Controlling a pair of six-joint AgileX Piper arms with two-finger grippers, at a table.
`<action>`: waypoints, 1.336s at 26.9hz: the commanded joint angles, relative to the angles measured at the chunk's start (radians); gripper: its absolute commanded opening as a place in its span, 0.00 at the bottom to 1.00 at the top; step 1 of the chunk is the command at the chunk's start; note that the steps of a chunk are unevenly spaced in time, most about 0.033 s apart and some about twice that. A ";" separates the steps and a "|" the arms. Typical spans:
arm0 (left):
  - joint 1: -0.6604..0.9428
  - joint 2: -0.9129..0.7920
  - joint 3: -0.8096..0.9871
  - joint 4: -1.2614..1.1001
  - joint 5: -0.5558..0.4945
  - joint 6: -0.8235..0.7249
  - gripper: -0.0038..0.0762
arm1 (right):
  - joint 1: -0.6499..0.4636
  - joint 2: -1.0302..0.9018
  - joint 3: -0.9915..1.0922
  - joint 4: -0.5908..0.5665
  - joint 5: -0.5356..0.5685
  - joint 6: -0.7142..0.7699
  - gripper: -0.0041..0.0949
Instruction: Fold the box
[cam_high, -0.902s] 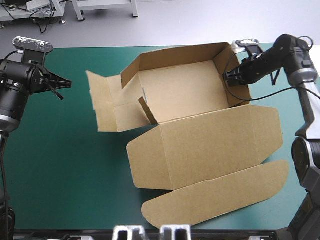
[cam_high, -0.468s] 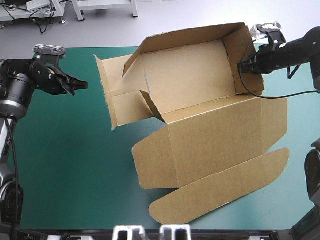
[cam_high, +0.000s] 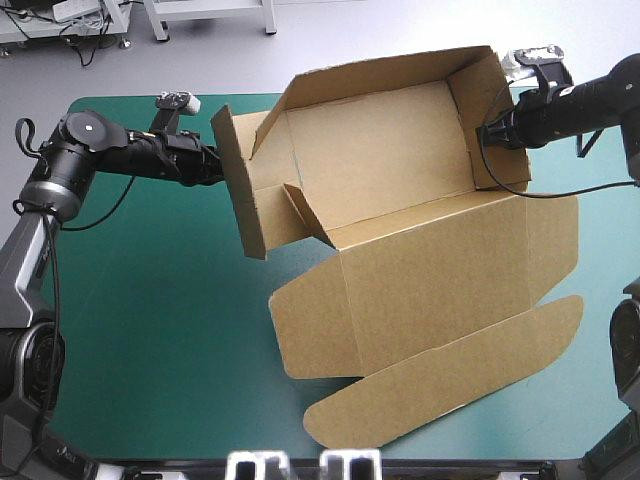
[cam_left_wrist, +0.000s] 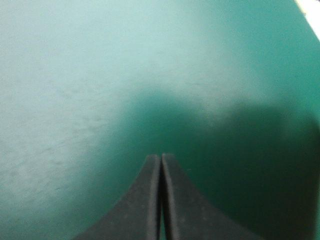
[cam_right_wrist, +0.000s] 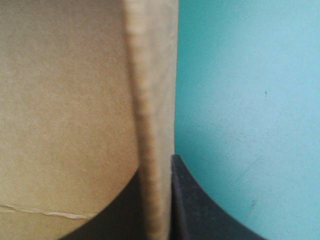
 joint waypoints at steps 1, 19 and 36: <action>-0.001 -0.044 -0.027 -0.227 0.099 0.101 0.04 | -0.008 -0.052 -0.032 0.058 -0.055 0.007 0.02; -0.003 -0.044 -0.027 -0.555 0.158 0.168 0.05 | -0.006 -0.048 -0.032 0.031 -0.149 0.060 0.02; -0.085 -0.044 -0.027 -0.614 0.158 0.205 0.37 | 0.022 0.001 -0.037 0.055 -0.208 0.079 0.02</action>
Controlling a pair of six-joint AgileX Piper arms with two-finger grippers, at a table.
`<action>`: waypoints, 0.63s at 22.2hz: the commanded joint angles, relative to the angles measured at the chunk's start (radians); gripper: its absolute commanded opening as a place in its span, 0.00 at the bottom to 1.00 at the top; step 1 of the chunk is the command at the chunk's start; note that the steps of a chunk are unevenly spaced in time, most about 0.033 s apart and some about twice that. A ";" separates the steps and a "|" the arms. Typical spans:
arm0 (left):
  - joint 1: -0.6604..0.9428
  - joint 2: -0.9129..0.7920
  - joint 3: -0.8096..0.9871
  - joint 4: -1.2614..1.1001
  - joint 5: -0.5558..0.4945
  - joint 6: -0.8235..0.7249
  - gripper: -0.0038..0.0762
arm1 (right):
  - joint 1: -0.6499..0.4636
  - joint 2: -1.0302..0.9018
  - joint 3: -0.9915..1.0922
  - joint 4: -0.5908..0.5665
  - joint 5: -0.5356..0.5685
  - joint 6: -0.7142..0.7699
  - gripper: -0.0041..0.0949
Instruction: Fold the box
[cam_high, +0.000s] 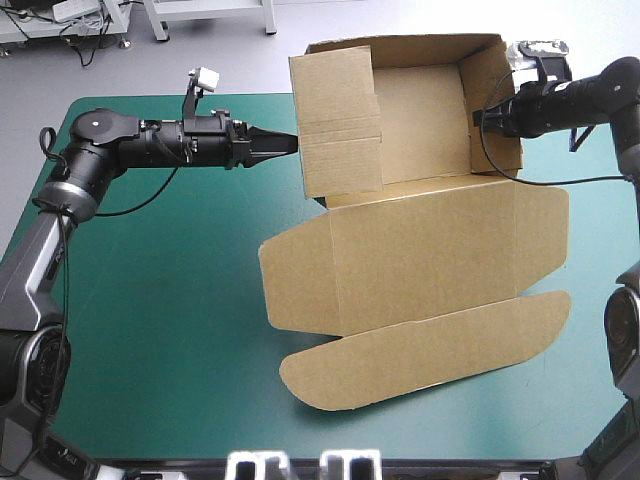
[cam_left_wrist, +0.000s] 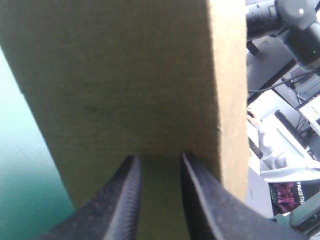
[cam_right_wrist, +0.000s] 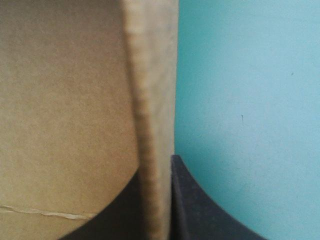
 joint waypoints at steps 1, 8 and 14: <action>-0.006 -0.045 -0.027 -0.146 0.076 0.006 0.42 | 0.028 -0.051 -0.037 0.041 -0.069 0.003 0.02; -0.006 -0.045 -0.027 -0.161 0.082 0.017 0.56 | 0.046 -0.051 -0.037 0.032 -0.094 0.005 0.02; -0.006 -0.045 -0.029 -0.155 -0.058 0.034 0.56 | 0.046 -0.051 -0.037 0.032 -0.117 0.034 0.02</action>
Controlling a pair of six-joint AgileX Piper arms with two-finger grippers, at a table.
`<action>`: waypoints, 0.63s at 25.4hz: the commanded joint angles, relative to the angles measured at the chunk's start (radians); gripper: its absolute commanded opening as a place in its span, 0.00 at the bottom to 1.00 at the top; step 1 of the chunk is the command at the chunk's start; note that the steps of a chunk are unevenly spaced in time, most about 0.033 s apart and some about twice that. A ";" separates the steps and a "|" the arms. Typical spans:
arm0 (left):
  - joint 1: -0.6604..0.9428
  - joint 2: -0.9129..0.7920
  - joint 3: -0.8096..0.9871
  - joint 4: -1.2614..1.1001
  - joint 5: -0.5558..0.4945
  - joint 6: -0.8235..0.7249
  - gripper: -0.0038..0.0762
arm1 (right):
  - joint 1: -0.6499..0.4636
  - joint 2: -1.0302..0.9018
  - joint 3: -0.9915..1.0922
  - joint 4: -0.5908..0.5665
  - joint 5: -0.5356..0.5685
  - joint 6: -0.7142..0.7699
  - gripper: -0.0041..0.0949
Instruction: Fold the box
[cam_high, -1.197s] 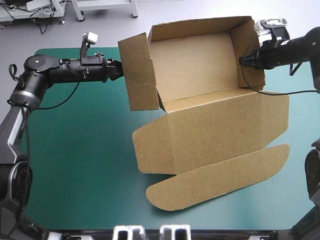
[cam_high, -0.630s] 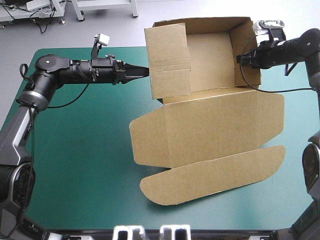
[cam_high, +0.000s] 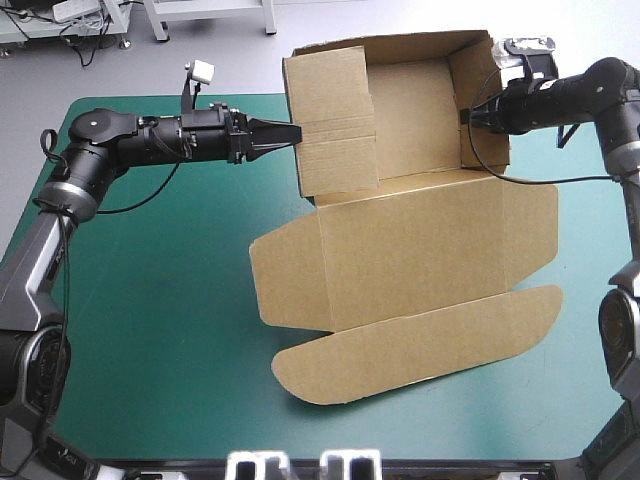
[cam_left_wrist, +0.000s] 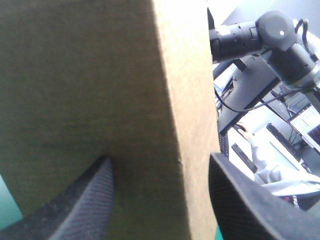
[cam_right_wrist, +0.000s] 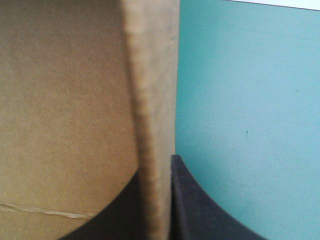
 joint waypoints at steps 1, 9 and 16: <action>-0.009 -0.045 -0.031 -0.077 -0.046 0.003 0.56 | 0.000 -0.051 -0.037 0.054 -0.068 0.027 0.02; -0.159 -0.045 -0.192 0.392 -0.360 -0.222 0.56 | 0.017 -0.051 -0.037 0.043 -0.089 0.067 0.02; -0.292 -0.039 -0.230 0.999 -0.548 -0.701 0.56 | 0.082 -0.051 -0.037 0.036 -0.108 0.118 0.02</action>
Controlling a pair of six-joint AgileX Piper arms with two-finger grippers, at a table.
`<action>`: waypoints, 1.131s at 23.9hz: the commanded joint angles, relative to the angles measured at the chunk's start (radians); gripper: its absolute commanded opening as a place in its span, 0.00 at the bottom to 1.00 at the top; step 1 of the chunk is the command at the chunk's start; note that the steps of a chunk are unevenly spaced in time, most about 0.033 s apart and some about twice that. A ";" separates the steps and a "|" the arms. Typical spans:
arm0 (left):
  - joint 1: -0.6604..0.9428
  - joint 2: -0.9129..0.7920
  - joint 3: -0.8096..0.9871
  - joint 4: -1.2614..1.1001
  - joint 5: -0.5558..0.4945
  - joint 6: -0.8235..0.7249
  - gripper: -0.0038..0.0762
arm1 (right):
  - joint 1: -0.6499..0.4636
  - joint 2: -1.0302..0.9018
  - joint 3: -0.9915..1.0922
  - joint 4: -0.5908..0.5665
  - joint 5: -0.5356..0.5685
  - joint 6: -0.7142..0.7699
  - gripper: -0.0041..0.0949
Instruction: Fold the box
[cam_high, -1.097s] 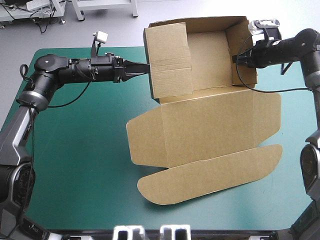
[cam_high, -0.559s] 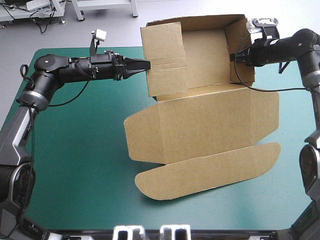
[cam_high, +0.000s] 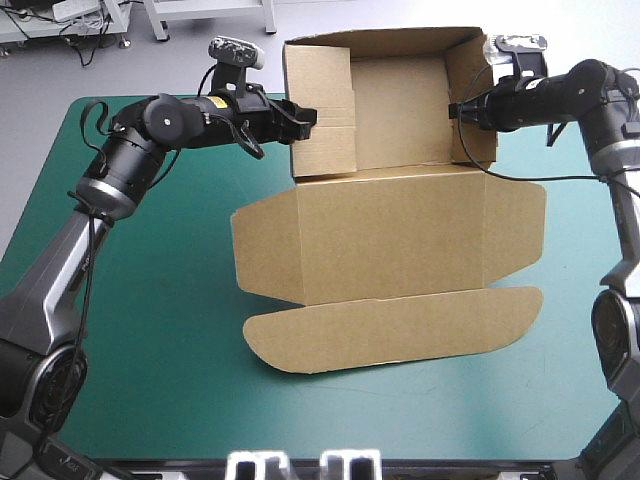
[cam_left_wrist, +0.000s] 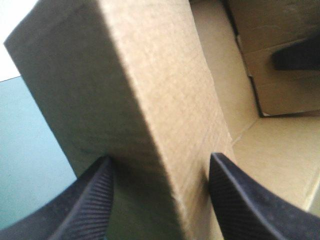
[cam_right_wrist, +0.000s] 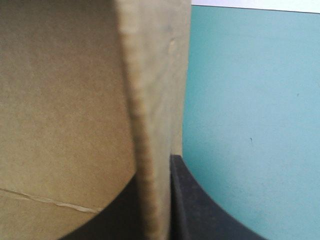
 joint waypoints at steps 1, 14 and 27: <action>-0.027 -0.037 -0.033 0.172 -0.082 -0.198 0.56 | 0.030 -0.056 -0.037 0.090 -0.044 0.021 0.02; -0.099 0.020 -0.040 0.519 -0.035 -0.481 0.08 | 0.075 -0.040 -0.037 0.003 0.053 0.023 0.02; -0.116 0.125 -0.059 0.527 0.136 -0.433 0.04 | 0.103 0.073 -0.035 -0.268 0.288 0.115 0.02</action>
